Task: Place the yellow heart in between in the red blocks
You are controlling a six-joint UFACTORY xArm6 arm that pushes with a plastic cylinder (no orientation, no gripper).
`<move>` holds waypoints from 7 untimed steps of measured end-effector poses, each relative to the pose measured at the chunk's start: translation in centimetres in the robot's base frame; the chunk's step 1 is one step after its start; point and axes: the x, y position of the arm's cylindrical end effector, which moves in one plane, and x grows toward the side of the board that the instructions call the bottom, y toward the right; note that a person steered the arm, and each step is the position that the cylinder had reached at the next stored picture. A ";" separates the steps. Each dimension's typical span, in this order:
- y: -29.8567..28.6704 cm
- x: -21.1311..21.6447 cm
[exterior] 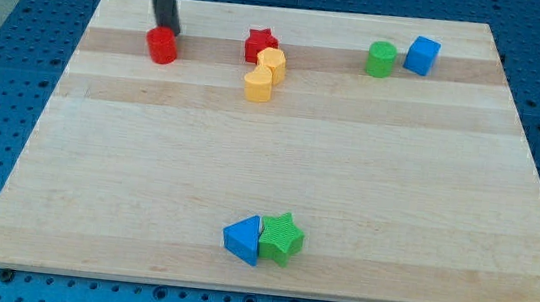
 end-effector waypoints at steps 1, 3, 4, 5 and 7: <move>2.6 -1.2; 15.1 -6.1; 17.7 -4.3; 14.8 -2.7; 6.4 3.9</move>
